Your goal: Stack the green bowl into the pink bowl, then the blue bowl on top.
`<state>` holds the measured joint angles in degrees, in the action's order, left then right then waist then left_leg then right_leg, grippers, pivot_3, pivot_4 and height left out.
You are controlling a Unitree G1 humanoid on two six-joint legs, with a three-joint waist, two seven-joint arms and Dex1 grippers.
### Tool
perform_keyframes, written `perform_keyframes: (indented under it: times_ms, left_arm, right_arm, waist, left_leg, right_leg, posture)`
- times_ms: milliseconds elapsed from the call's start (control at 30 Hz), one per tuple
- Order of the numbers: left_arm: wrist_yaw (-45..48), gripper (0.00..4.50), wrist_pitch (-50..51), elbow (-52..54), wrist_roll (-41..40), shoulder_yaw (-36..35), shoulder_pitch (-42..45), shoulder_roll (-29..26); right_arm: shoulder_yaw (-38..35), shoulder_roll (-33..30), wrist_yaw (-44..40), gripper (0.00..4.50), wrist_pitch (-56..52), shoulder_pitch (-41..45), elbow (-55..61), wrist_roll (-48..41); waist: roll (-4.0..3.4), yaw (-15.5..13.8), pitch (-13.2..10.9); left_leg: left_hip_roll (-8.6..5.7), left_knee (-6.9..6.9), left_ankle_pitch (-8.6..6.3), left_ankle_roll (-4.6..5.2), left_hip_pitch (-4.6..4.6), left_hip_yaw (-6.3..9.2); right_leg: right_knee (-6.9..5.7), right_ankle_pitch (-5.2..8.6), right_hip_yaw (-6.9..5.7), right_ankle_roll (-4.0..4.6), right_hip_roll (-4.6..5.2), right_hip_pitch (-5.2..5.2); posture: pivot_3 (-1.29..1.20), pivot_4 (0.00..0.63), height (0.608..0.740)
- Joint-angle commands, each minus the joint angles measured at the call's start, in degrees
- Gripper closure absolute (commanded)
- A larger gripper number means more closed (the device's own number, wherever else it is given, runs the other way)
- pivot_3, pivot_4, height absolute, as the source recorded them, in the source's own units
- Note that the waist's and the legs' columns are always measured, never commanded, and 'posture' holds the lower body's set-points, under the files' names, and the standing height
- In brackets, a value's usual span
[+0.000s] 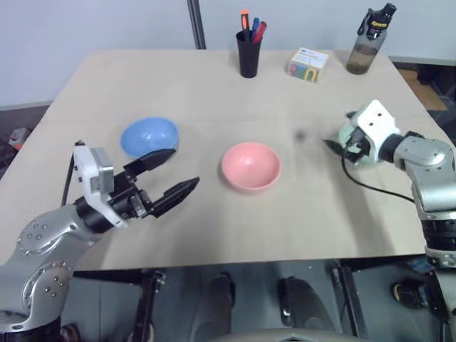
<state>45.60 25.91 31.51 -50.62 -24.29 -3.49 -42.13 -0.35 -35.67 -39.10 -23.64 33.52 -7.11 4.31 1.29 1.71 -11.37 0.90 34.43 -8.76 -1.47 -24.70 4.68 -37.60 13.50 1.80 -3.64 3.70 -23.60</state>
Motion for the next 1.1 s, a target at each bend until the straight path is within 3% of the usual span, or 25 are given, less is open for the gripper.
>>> perform_keyframes:
  times_ms: [33, 67, 167, 367, 433, 600, 733, 900, 1033, 1100]
  left_arm:
    - [0.54, 0.0, -0.38, 0.44, 0.32, -0.65, 0.72, -0.77]
    - [0.59, 0.0, -0.35, 0.5, 0.31, -0.7, 0.72, -0.77]
    - [0.49, 0.0, -0.29, 0.72, 0.27, -1.32, 0.44, -0.85]
    - [-0.38, 0.0, -0.41, 2.06, 0.12, -2.33, -1.23, -0.54]
    - [-0.68, 0.0, -0.52, 2.45, 0.06, -2.41, -1.75, -0.4]
    - [-1.45, 0.0, -0.82, 2.73, 0.23, -2.57, -2.8, 0.01]
    - [-1.28, 0.0, -1.22, 2.66, 0.45, -3.02, -4.19, 0.18]
    - [-1.69, 0.0, -1.2, 2.81, 0.74, -3.19, -4.96, 0.27]
    - [-2.78, 0.0, -1.18, 3.32, 1.64, -3.43, -5.65, 0.44]
    - [-3.52, 0.0, -1.15, 3.93, 2.04, -3.59, -6.1, 0.59]
  right_arm:
    - [0.92, 0.6, 0.93, 0.31, 0.33, 1.38, -2.32, -0.04]
    - [1.2, 0.85, 0.62, 0.31, 0.18, 1.37, -3.34, -0.4]
    - [1.53, 1.47, 0.03, 1.09, -0.63, 2.04, -5.66, -1.6]
    - [1.95, 1.71, 0.16, 3.88, 0.28, 3.93, -8.31, -1.7]
    - [2.2, 1.69, 0.1, 4.41, 0.52, 4.4, -8.65, -1.57]
    - [3.11, 0.97, -2.54, 4.41, 0.71, 4.59, -4.69, -2.36]
    - [4.47, 3.52, -14.81, 4.41, -1.32, 1.56, 14.58, -15.89]
    - [10.06, 9.87, -15.49, 4.41, -5.46, 2.37, 25.22, -21.93]
    - [18.44, 13.46, -14.47, 4.41, -4.63, 3.28, 24.14, -18.33]
    - [20.81, 15.13, -13.54, 3.71, -4.45, 3.58, 21.84, -16.91]
  waist:
    - [-0.01, 0.46, -0.01]
    - [-0.02, 0.65, -0.01]
    - [-0.02, 0.7, -0.01]
    - [-0.01, 0.68, -0.01]
    - [-0.02, 0.66, -0.01]
    - [-0.03, 0.65, -0.02]
    - [-0.1, 0.79, -0.08]
    - [-0.1, 0.7, -0.07]
    - [-0.02, 0.38, -0.03]
    - [-0.02, 0.4, -0.03]
  left_leg:
    - [0.0, -0.01, 0.0, 0.0, -0.02, 0.01]
    - [0.0, -0.02, 0.0, 0.01, -0.02, 0.0]
    - [-0.01, -0.02, 0.0, 0.01, -0.02, -0.02]
    - [-0.01, 0.03, 0.0, 0.01, 0.01, -0.02]
    - [-0.01, 0.03, 0.0, 0.01, 0.0, -0.01]
    - [-0.02, 0.03, 0.0, 0.01, -0.01, -0.01]
    - [0.0, 0.01, 0.0, 0.01, -0.01, -0.02]
    - [0.15, -0.02, -0.01, 0.02, 0.06, 0.05]
    - [0.11, 0.07, 0.0, 0.01, 0.02, 0.05]
    - [0.11, 0.08, -0.01, 0.0, 0.01, 0.05]
  right_leg:
    - [0.0, 0.0, 0.0, 0.0, -0.01, 0.0]
    - [0.0, 0.0, 0.01, 0.0, -0.01, -0.01]
    - [0.03, -0.01, 0.04, -0.02, 0.0, 0.0]
    - [-0.02, 0.0, 0.04, -0.03, -0.01, 0.02]
    - [-0.02, 0.0, 0.04, -0.03, -0.01, 0.02]
    - [-0.01, 0.0, 0.04, -0.02, -0.01, 0.02]
    - [-0.02, 0.01, 0.05, -0.03, -0.02, 0.0]
    - [-0.06, 0.12, 0.02, -0.21, -0.16, 0.01]
    - [-0.03, 0.11, 0.01, -0.2, -0.13, 0.05]
    - [-0.03, 0.11, 0.01, -0.19, -0.12, 0.03]
  posture:
    - [0.0, 0.15, 0.74]
    - [0.0, 0.15, 0.74]
    - [0.0, 0.15, 0.74]
    - [0.0, 0.15, 0.74]
    - [0.0, 0.15, 0.74]
    - [0.0, 0.15, 0.74]
    - [0.0, 0.15, 0.74]
    - [0.0, 0.15, 0.74]
    - [0.0, 0.15, 0.74]
    - [0.0, 0.15, 0.74]
